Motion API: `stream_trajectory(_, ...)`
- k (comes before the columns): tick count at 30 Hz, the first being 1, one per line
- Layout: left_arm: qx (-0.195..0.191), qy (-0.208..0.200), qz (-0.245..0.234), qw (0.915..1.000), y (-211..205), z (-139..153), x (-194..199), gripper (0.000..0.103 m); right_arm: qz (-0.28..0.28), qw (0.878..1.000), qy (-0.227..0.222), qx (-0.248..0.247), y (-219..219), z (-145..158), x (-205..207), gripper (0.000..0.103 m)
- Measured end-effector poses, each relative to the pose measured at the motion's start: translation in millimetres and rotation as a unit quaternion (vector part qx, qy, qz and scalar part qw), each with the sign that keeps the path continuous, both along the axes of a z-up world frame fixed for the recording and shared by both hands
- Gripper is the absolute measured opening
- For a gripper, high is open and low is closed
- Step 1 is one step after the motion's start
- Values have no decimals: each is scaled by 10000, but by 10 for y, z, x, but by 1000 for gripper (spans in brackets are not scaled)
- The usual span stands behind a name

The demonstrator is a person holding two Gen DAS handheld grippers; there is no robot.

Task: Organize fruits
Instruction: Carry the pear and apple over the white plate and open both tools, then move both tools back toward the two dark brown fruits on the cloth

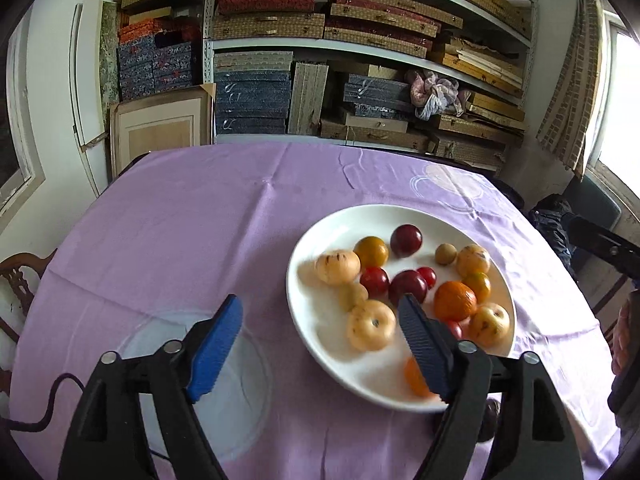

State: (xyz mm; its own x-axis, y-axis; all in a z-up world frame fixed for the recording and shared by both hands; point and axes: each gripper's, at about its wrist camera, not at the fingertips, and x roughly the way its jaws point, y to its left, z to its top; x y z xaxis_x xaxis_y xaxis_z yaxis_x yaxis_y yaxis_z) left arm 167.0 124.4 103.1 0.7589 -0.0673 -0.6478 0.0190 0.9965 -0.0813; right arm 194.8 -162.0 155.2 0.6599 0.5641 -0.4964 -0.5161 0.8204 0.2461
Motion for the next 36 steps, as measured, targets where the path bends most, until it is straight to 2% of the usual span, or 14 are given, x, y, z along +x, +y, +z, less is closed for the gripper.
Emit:
stream_trajectory(2,62,14,-90,9999,-102,-61,-236,94,28,9999,-130,40,-194,-32,-379,95)
stream_trajectory(7,390,229,-357,9983,-492,-370,-532,95,-116,9991,-79,393,-545,-403,-930,96)
stream_trajectory(12,979,522,-260,9935,-803,-621,-424,95,-235,9973,432,548,-706,-741,-941,96)
stream_trajectory(16,1499,451,-88,9876,-971,-692,-342,95,-244,9959,414,771,-785,-728,-961,96)
stream_trajectory(21,1756,417,-275,9832,-1145,-746,-325,95,-183,9959,396,798,-790,-696,-965,96)
stream_trajectory(22,1738,341,-420,9833,-1203,-737,-357,95,-177,9958,386,807,-799,-688,-969,96)
stream_trajectory(25,1078,95,-1043,9886,-1266,-633,-492,95,-156,9967,345,715,-789,-668,-974,96)
stream_trajectory(26,998,-32,-1119,9887,-1276,-594,-543,95,-123,9970,353,678,-772,-675,-981,96)
stream_trajectory(29,1170,-84,-813,9898,-1175,-584,-554,95,28,9985,392,374,-631,-729,-994,96)
stream_trajectory(32,759,140,-540,9956,-890,-622,-510,95,214,9990,286,-272,-399,-817,-1048,96)
stream_trajectory(34,534,212,-393,9976,-732,-632,-528,95,311,9971,152,-674,-255,-863,-1100,87)
stream_trajectory(35,427,231,-324,9983,-645,-640,-550,95,386,9957,142,-834,-192,-895,-1109,73)
stream_trajectory(36,358,235,-273,9987,-586,-641,-566,95,450,9942,149,-967,-136,-928,-1118,64)
